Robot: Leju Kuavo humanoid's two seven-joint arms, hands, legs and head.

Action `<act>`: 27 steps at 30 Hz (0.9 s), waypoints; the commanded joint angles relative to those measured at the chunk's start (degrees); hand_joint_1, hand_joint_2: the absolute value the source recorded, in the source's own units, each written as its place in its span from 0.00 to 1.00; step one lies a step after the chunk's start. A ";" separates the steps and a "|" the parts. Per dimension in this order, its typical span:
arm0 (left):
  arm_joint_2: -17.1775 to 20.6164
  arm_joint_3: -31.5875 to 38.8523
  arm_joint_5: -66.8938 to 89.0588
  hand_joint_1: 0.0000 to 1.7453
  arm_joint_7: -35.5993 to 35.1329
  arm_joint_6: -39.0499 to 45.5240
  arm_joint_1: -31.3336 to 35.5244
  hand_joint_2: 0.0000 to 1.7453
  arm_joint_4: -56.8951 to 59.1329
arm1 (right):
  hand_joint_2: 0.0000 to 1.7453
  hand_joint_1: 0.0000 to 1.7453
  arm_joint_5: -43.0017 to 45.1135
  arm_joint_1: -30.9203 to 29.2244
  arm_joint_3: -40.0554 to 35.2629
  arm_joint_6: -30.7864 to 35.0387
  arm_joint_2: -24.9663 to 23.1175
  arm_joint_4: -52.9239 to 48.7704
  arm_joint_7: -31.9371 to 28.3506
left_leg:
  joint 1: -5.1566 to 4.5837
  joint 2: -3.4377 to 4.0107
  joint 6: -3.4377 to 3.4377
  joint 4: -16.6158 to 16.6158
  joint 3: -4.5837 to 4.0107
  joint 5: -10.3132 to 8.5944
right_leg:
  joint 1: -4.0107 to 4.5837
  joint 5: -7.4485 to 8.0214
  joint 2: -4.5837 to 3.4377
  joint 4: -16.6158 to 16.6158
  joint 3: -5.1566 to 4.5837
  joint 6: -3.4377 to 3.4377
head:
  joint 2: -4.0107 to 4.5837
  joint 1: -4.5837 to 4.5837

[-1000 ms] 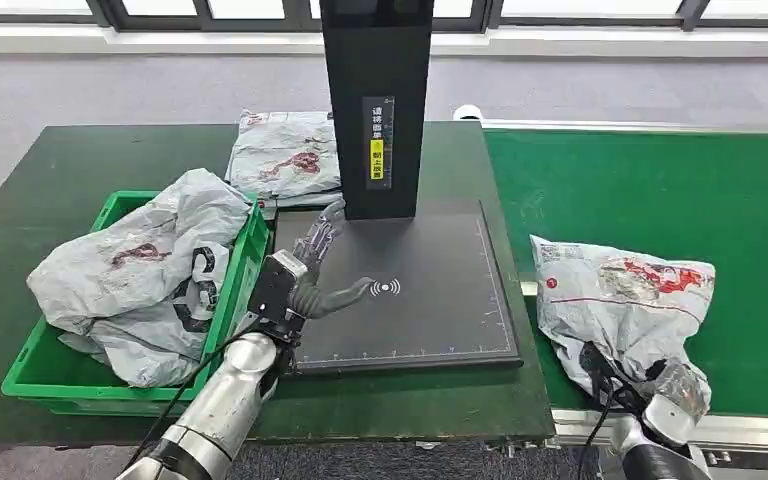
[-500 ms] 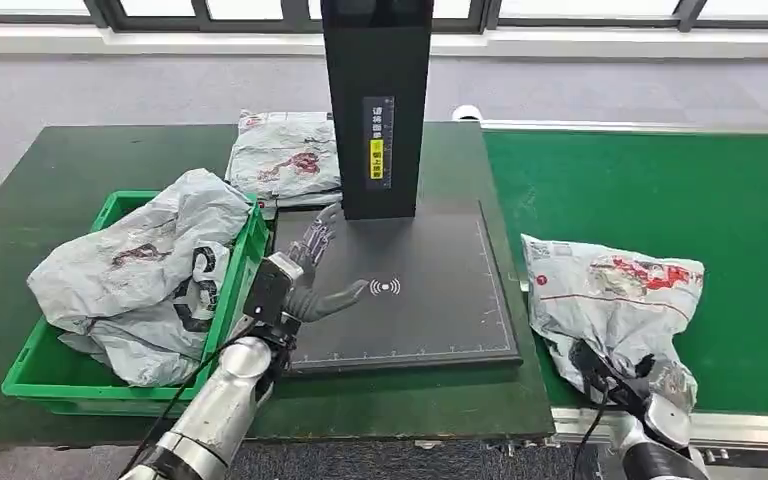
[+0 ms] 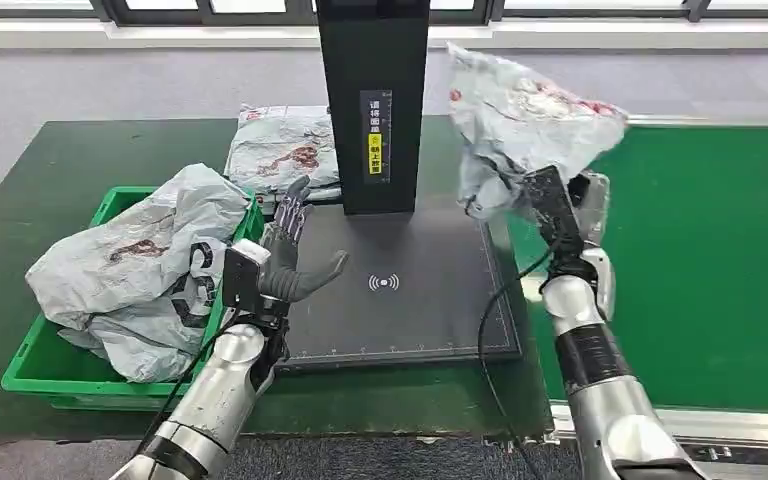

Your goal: Moved the parcel from conveyor to table for the left to box.

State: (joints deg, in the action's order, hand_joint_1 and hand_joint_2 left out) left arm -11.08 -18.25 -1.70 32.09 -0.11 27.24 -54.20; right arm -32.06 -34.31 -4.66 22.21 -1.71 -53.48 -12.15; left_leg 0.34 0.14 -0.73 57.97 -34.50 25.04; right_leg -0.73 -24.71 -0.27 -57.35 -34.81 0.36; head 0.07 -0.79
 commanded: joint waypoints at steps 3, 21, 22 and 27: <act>0.68 1.46 0.10 0.00 -0.47 1.59 3.68 1.00 6.25 | 1.00 1.00 0.55 -3.92 -10.57 0.74 -2.09 0.70 0.78 | 0.01 0.06 0.03 -0.06 0.06 0.00 | 0.01 0.03 -0.04 0.08 0.05 -0.03 | -0.02 -0.02; 1.51 0.26 -1.73 0.00 -1.32 4.15 3.43 1.00 5.40 | 1.00 1.00 2.51 -5.59 -21.32 -6.54 -3.32 6.00 4.08 | -0.02 0.05 0.01 -0.02 0.01 0.05 | -0.03 0.04 -0.11 0.06 -0.01 -0.04 | 0.00 0.00; 1.62 0.23 -1.74 0.00 -1.32 4.11 3.38 1.00 5.27 | 1.00 1.00 2.48 -5.62 -21.66 -6.38 -3.54 6.72 4.28 | -0.02 0.04 0.01 -0.05 0.03 0.03 | -0.03 0.05 -0.09 0.09 0.02 -0.04 | 0.00 0.00; 1.67 0.24 -1.74 0.00 -1.33 4.10 3.37 1.00 5.25 | 1.00 1.00 2.49 -5.74 -21.64 -6.43 -3.31 6.74 4.28 | -0.02 -0.12 0.02 -0.01 -0.05 0.01 | -0.04 0.01 0.06 0.05 -0.01 -0.02 | -0.02 0.00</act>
State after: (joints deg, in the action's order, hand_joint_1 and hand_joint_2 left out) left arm -10.91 -17.84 -3.17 31.21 3.96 28.57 -51.01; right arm -29.81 -36.38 -20.44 16.06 -4.55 -53.33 -8.33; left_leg 0.31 -0.10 -0.72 57.97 -34.61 25.03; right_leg -0.79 -24.71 -0.11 -57.32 -34.85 0.37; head 0.04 -0.79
